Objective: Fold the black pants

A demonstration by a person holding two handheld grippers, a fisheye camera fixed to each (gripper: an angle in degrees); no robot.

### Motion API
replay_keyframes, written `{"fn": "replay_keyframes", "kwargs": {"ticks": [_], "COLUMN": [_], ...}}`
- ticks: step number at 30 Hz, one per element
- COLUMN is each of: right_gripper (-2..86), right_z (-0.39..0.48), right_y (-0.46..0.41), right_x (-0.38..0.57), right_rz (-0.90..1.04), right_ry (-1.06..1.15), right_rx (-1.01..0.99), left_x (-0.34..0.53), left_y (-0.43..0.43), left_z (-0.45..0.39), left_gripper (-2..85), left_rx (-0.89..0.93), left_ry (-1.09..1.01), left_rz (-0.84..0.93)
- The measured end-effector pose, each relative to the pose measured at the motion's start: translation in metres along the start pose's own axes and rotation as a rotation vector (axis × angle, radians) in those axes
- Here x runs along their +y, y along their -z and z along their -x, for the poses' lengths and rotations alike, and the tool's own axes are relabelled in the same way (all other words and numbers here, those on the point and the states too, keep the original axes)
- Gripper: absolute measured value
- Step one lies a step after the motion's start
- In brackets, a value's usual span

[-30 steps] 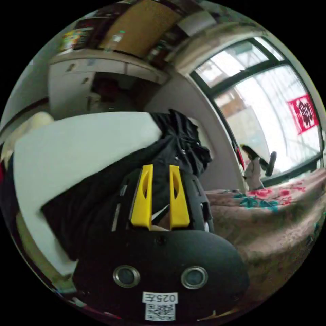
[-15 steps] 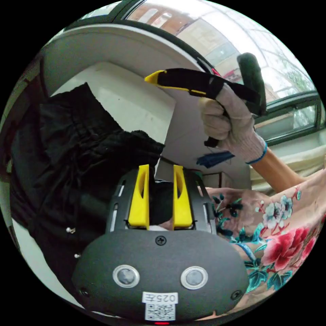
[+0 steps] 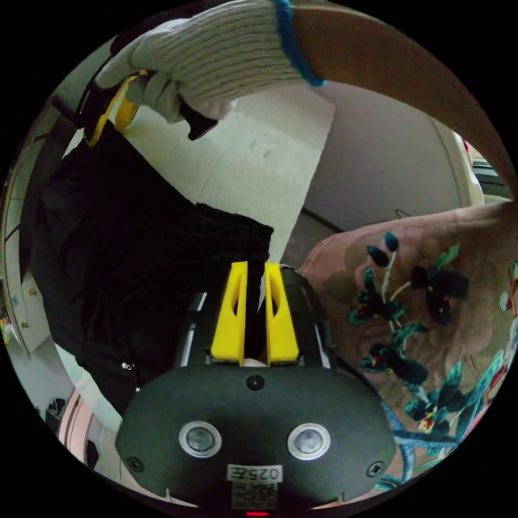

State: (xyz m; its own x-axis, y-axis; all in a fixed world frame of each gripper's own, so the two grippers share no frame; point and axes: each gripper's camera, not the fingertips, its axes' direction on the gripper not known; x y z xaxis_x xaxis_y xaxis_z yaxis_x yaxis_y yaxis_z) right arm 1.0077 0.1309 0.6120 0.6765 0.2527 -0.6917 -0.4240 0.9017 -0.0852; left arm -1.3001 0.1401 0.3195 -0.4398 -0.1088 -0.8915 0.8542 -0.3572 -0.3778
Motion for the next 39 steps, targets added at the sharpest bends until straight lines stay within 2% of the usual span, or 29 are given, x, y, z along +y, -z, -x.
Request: {"fn": "replay_keyframes", "kwargs": {"ticks": [2,4,6,8,12,14,16,19,21,23,25,28,30,34,36,37,39], "right_gripper": [1.2,0.0,-0.5,-0.7,-0.7,-0.3,0.4,5.4,8.8,11.0,11.5,11.2,10.5,8.8,8.0,6.7,3.5], "right_z": [0.005,0.010,0.017,0.032,0.039,0.023,0.006,-0.011,-0.006,0.023,0.055,0.118,0.159,0.266,0.305,0.323,0.331], "right_y": [-0.003,-0.007,0.008,0.050,0.088,0.081,0.062,0.041,0.052,0.078,0.083,0.051,0.019,-0.088,-0.137,-0.168,-0.207], "right_x": [-0.006,-0.015,-0.022,-0.023,-0.020,-0.023,-0.031,-0.037,-0.031,-0.007,0.013,0.036,0.047,0.071,0.091,0.107,0.127], "right_rz": [-0.008,0.058,0.040,-0.065,-0.109,-0.079,0.016,0.100,0.038,-0.154,-0.232,-0.148,-0.097,0.146,0.255,0.300,0.356], "right_ry": [-0.019,0.052,0.108,0.170,0.217,0.178,0.131,0.031,-0.065,-0.086,-0.031,0.156,0.257,0.596,0.747,0.814,0.835], "right_rx": [0.056,0.002,-0.017,0.115,0.381,0.508,0.486,0.564,0.585,0.508,0.407,0.187,0.117,0.019,0.045,0.161,0.342], "left_x": [-0.006,-0.007,-0.009,-0.012,-0.030,-0.049,-0.062,-0.066,-0.053,-0.013,0.033,0.130,0.195,0.325,0.368,0.390,0.420], "left_y": [-0.004,-0.007,-0.009,-0.005,0.011,0.011,-0.001,-0.016,-0.002,0.035,0.066,0.102,0.109,0.080,0.062,0.049,0.050], "left_z": [0.005,0.009,0.010,0.005,-0.006,-0.006,-0.001,0.019,0.035,0.060,0.088,0.154,0.199,0.267,0.277,0.280,0.273], "left_gripper": [1.0,-0.1,-0.9,-1.1,-0.9,-0.1,1.0,1.6,2.0,2.3,2.2,1.7,1.6,1.4,1.1,0.3,-0.7], "left_rx": [0.022,0.044,0.076,0.097,0.159,0.225,0.280,0.427,0.520,0.516,0.442,0.221,0.118,-0.037,-0.028,0.004,0.010], "left_ry": [0.006,-0.002,-0.020,-0.059,-0.090,-0.060,-0.045,0.011,0.049,0.105,0.205,0.451,0.609,0.882,0.951,0.984,0.983], "left_rz": [0.005,0.010,0.018,0.001,-0.097,-0.130,-0.086,-0.033,-0.095,-0.235,-0.329,-0.409,-0.383,-0.138,-0.071,-0.039,-0.169]}}
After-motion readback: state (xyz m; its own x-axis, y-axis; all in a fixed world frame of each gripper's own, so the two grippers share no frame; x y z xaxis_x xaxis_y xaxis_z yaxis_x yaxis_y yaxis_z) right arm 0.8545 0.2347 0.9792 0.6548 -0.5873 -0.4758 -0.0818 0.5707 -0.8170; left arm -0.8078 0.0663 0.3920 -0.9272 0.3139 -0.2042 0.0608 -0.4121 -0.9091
